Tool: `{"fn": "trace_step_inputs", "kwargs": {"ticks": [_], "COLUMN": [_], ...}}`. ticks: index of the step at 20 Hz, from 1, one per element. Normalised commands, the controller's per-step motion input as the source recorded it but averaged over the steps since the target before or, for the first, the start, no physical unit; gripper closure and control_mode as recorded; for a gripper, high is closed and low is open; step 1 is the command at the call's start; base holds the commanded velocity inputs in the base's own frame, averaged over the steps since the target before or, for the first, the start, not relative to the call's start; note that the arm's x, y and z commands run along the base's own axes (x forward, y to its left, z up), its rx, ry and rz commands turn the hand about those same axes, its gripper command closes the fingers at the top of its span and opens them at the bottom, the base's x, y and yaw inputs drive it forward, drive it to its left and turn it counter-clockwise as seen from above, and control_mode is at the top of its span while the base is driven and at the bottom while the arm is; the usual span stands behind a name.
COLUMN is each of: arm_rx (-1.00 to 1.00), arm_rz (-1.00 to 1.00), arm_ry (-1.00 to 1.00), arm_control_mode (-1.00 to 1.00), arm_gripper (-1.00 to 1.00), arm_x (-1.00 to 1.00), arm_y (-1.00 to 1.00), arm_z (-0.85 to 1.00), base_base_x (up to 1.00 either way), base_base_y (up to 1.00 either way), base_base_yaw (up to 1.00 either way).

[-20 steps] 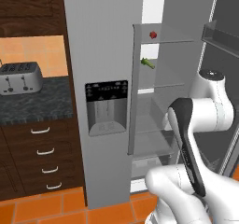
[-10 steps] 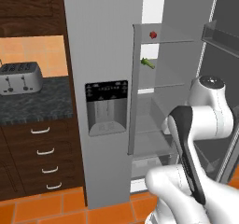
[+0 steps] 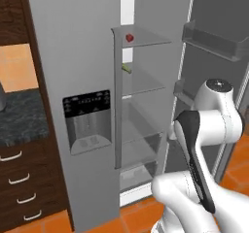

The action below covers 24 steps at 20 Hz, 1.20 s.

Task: Take the strawberry from the fridge and place it on top of the pancake, located on the dining counter.

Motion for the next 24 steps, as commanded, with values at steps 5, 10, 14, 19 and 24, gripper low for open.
{"fn": "trace_step_inputs", "kwargs": {"ticks": [5,10,14,19,24], "arm_rx": [0.0,0.0,0.0,0.0,0.0], "arm_rz": [0.0,0.0,0.0,0.0,0.0], "arm_ry": [0.0,0.0,0.0,0.0,0.0], "arm_control_mode": [1.0,1.0,1.0,1.0,1.0], "arm_gripper": [-1.0,-1.0,-1.0,-1.0,-1.0], "arm_x": [0.0,0.0,0.0,0.0,0.0], "arm_y": [0.0,0.0,0.0,0.0,0.0], "arm_z": [0.0,0.0,0.0,0.0,0.0], "base_base_x": [0.76,0.53,0.53,0.44,0.24], "base_base_y": [0.08,0.0,0.0,-0.16,-0.31], "base_base_yaw": [-0.09,0.01,0.13,0.22,0.21]}}
